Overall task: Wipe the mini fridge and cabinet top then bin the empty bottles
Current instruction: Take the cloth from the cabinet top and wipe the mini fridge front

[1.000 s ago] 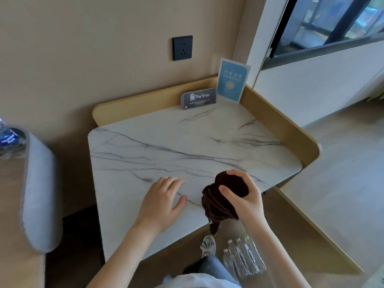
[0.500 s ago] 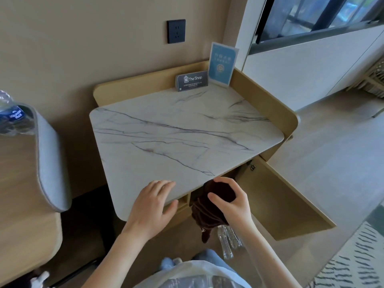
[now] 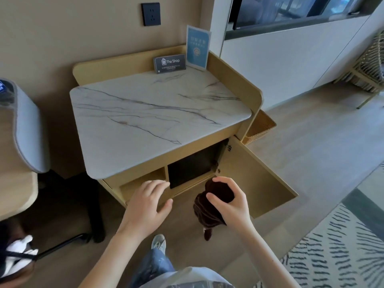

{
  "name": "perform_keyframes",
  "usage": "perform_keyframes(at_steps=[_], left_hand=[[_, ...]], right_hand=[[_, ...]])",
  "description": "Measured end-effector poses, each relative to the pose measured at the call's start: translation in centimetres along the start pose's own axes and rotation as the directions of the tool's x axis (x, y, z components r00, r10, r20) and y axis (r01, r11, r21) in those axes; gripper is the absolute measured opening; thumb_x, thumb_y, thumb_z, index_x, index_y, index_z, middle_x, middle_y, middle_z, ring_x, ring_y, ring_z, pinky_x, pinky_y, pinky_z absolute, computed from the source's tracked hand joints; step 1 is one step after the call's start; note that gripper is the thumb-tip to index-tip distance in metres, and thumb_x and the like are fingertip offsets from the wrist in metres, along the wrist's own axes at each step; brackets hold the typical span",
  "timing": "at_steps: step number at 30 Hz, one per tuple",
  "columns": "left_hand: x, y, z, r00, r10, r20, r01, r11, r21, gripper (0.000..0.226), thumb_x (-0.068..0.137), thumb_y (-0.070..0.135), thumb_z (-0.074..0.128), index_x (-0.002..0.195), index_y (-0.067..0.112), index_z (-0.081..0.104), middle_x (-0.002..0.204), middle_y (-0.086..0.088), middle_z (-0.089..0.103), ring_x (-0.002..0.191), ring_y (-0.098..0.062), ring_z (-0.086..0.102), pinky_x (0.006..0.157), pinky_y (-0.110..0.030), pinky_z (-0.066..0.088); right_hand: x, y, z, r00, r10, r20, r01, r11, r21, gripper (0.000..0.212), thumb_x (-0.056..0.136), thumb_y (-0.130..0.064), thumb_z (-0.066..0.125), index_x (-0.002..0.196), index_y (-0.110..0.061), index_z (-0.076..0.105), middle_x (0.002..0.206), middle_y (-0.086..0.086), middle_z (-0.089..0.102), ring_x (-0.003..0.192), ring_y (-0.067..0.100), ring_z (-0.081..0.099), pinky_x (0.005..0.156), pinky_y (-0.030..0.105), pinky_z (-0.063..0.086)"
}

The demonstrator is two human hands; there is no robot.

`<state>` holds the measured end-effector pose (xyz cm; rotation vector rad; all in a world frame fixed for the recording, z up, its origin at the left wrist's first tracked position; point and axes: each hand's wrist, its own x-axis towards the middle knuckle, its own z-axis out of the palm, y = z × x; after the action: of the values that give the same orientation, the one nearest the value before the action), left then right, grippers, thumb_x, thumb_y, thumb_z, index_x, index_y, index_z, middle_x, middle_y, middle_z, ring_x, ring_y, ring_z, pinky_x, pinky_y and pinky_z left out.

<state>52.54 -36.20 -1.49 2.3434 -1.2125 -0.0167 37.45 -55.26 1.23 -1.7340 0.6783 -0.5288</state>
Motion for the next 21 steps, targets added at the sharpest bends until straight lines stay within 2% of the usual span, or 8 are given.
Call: perform_keyframes(at_steps=[4,7,13,21], left_hand=[[-4.3,5.5,2.2,0.999,-0.045,-0.004,0.045,0.999,-0.004,0.048,0.089,0.043,0.046,0.122,0.013,0.066,0.119,0.004,0.064,0.113,-0.013,0.056,0.096,-0.024,0.043],[-6.9,8.7,3.3,0.998,-0.061,0.012,0.061,0.998,0.003,0.048,0.089,0.043,0.046,0.121,0.014,0.066,0.119,0.006,0.064,0.113,-0.013,0.056,0.097,-0.022,0.042],[-9.1,12.5,3.8,0.999,-0.053,0.014,0.052,0.998,0.034,0.048,0.089,0.044,0.045,0.122,0.014,0.065,0.119,0.005,0.064,0.114,-0.013,0.056,0.097,-0.027,0.045],[-9.4,14.0,3.6,0.999,-0.039,0.014,0.038,0.998,0.059,0.049,0.09,0.044,0.044,0.122,0.014,0.065,0.119,0.004,0.065,0.114,-0.015,0.058,0.095,-0.025,0.044]], right_hand=[[-4.1,1.7,-4.3,0.999,0.043,0.007,-0.043,0.999,-0.008,0.035,0.082,-0.009,0.076,0.109,-0.029,0.066,0.104,-0.008,0.069,0.106,0.015,0.065,0.091,0.039,0.057],[-6.9,2.2,-7.2,0.998,0.068,0.014,-0.068,0.997,0.022,0.034,0.081,-0.007,0.076,0.107,-0.028,0.067,0.101,-0.006,0.069,0.102,0.016,0.066,0.09,0.044,0.057],[-10.0,2.5,-10.5,0.996,0.085,-0.004,-0.084,0.994,0.066,0.034,0.08,-0.005,0.077,0.104,-0.027,0.068,0.097,-0.008,0.069,0.098,0.012,0.066,0.085,0.034,0.058],[-11.1,2.7,-11.6,0.997,0.071,-0.005,-0.07,0.995,0.066,0.033,0.082,-0.008,0.076,0.107,-0.028,0.067,0.1,-0.007,0.069,0.1,0.013,0.066,0.085,0.038,0.06]])
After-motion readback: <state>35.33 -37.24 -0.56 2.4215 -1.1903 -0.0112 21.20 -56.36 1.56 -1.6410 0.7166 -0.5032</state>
